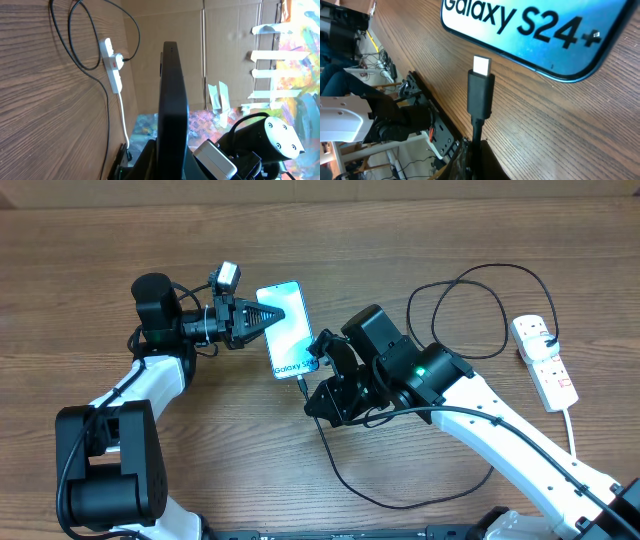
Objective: Plug charger to phone and switch on socket
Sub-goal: 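Carry the plug toward the phone's bottom port held by the left gripper, then push the USB-C plug up into the phone's bottom port with right gripper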
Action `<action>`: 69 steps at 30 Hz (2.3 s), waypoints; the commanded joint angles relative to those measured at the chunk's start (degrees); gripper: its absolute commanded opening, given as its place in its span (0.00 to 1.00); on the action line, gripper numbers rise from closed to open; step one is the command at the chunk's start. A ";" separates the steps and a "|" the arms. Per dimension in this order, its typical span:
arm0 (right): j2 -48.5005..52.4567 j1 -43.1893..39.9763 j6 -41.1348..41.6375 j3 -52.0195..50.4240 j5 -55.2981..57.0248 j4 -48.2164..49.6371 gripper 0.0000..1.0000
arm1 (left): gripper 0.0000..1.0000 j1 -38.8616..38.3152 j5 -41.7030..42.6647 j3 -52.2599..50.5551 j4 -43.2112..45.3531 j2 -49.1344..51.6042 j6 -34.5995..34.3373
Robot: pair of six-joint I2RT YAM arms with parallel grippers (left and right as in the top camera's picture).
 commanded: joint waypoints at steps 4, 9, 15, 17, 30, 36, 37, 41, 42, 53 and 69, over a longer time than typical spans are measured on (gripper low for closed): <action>0.17 0.04 0.26 1.03 1.53 0.04 0.04 | 0.04 -0.48 0.66 1.62 0.20 0.17 -0.94; 0.17 0.04 0.28 1.03 1.53 0.07 0.04 | 0.04 -0.81 0.61 1.62 0.22 0.17 -3.37; 0.17 0.04 0.26 1.03 1.55 0.07 0.04 | 0.04 -1.18 0.07 1.62 0.22 0.17 -3.34; 0.17 0.04 0.26 1.03 1.55 0.13 0.04 | 0.04 -1.51 0.09 1.62 0.20 0.17 -3.34; 0.17 0.04 0.28 1.03 1.55 -1.33 0.04 | 0.04 -1.77 0.07 1.62 0.24 0.17 -3.30; 0.17 0.04 0.28 1.03 1.55 -1.70 0.04 | 0.04 -1.75 0.07 1.62 0.24 0.17 -3.30; 0.17 0.04 0.28 1.03 1.55 -1.73 0.04 | 0.05 -1.77 0.07 1.62 0.24 0.17 -3.30; 0.17 0.04 0.28 1.03 1.57 -1.60 0.04 | 0.04 -1.77 0.09 1.62 0.24 0.17 -3.28; 0.17 0.04 0.28 1.03 1.55 -1.51 0.04 | 0.04 -1.77 0.09 1.62 0.24 0.17 -3.30; 0.17 0.04 0.28 1.03 1.73 -0.81 0.04 | 0.04 -1.88 0.28 1.62 0.24 0.17 -3.10; 0.17 0.04 1.75 1.03 4.07 0.96 0.04 | 0.04 -1.88 1.44 1.62 0.24 0.17 -0.11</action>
